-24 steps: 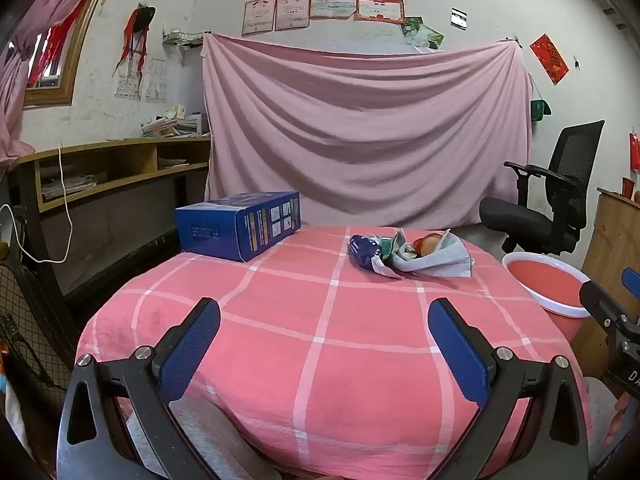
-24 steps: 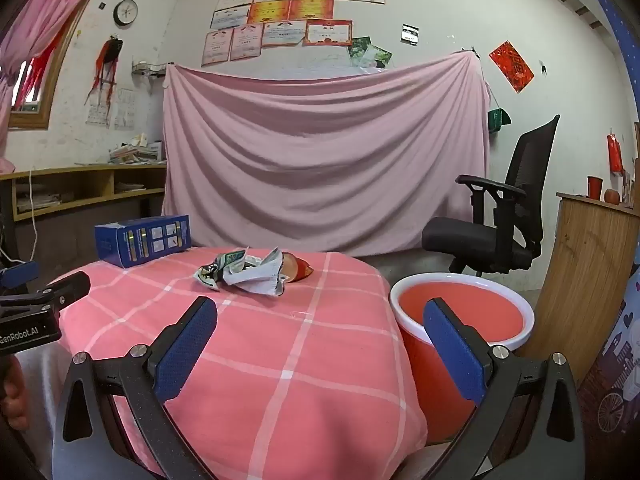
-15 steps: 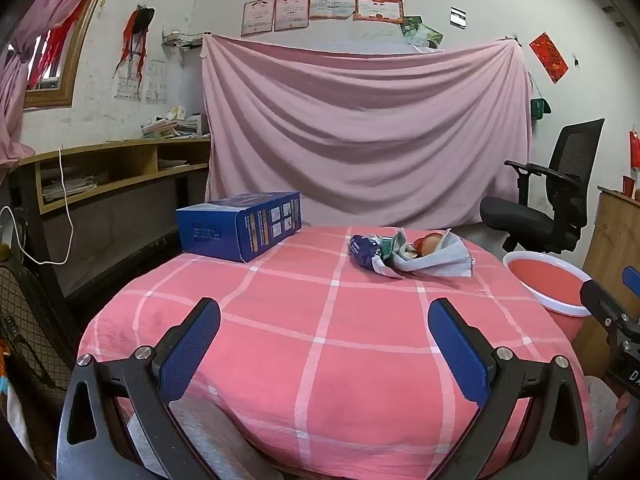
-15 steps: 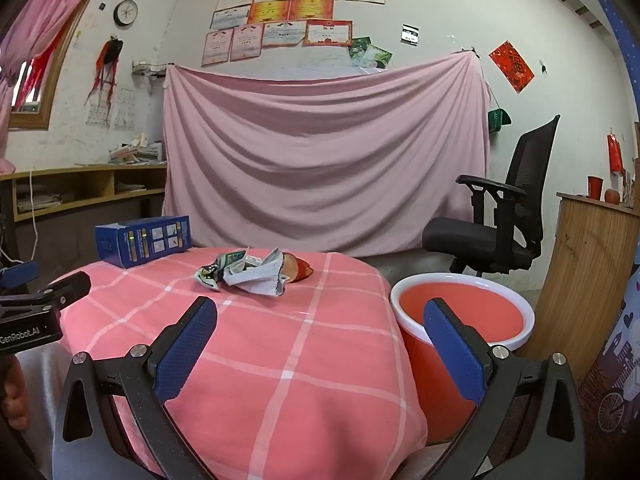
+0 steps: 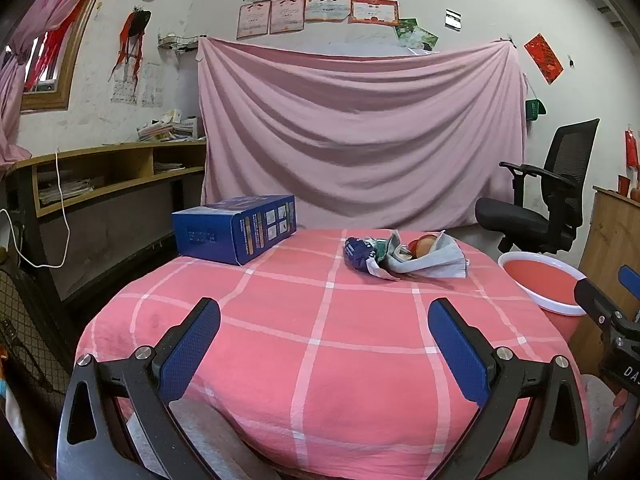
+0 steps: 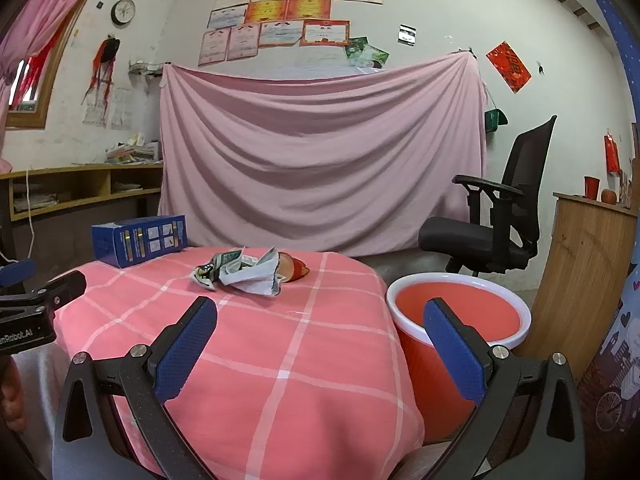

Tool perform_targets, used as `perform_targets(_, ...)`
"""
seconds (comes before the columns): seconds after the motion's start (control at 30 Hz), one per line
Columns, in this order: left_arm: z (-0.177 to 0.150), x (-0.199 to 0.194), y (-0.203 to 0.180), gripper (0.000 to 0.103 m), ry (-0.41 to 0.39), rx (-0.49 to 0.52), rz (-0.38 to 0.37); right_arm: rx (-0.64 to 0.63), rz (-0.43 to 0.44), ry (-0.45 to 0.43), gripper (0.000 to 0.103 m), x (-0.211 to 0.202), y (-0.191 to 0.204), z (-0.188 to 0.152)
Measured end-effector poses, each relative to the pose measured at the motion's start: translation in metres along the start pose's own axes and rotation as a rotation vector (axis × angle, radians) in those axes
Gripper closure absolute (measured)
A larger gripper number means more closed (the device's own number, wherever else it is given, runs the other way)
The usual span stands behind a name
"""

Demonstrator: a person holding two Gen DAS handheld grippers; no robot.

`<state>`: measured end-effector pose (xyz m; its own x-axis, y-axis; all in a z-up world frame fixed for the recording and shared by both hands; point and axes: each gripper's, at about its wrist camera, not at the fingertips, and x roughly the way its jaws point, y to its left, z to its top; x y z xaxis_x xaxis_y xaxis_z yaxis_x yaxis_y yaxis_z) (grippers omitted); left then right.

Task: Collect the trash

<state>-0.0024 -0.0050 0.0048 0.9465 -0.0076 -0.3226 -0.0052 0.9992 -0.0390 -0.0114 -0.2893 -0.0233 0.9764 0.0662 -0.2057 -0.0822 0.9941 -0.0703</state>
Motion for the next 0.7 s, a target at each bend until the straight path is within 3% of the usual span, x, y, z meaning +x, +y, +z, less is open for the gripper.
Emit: perform_targets(0.7, -0.0022, -0.0016, 0.0005, 0.001, -0.004, 0.005, -0.007, 0.018, 0.005, 0.003, 0.0, -0.0012, -0.0023, 0.0005)
